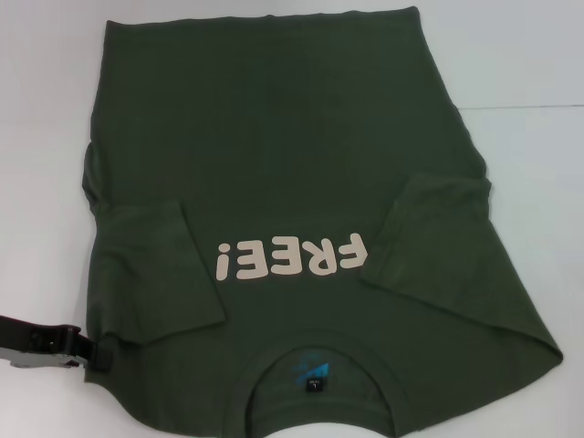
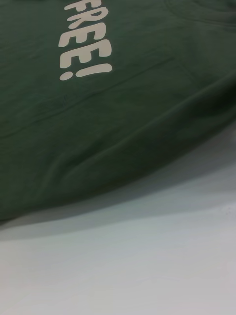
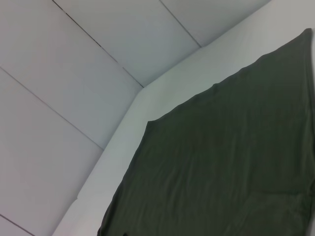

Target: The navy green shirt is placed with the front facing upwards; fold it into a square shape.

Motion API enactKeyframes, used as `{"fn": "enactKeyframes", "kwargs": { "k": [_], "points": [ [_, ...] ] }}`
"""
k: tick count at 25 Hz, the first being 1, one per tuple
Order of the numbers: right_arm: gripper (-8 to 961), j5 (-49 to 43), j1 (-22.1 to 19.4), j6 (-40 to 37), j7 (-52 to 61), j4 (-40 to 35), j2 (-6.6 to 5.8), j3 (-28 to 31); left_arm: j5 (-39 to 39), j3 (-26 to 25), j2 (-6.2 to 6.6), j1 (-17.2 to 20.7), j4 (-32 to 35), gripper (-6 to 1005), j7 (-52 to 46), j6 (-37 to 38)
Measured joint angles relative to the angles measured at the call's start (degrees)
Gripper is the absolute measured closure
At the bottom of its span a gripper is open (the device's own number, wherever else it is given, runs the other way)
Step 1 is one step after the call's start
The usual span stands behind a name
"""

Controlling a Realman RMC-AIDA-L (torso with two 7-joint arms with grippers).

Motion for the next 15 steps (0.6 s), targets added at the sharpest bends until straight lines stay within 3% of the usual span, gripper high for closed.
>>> {"fn": "enactKeyframes", "kwargs": {
  "k": [4,8,12,14,15],
  "points": [
    [120,0.0,0.0,-0.02,0.06,0.0,0.02,-0.11,-0.03,-0.17,-0.1,0.0,0.18,929,0.04,-0.42],
    [131,-0.5,0.39,-0.99,2.16,-0.01,-0.35,-0.83,-0.06,-0.36,-0.12,0.0,0.22,948,0.04,-0.47],
    [141,-7.25,3.66,-3.38,11.89,-0.55,-2.44,-2.17,-0.55,-0.43,-0.1,-0.01,0.39,962,0.42,-0.28],
    [147,-15.73,7.39,-6.35,18.82,-0.87,-3.87,-2.43,-0.69,-0.49,-0.02,-0.01,0.49,962,0.77,-0.14],
    [149,-15.73,7.39,-6.35,18.82,-0.87,-3.87,-2.43,-0.83,-0.5,0.0,-0.01,0.57,962,0.9,-0.06]
  ]
}}
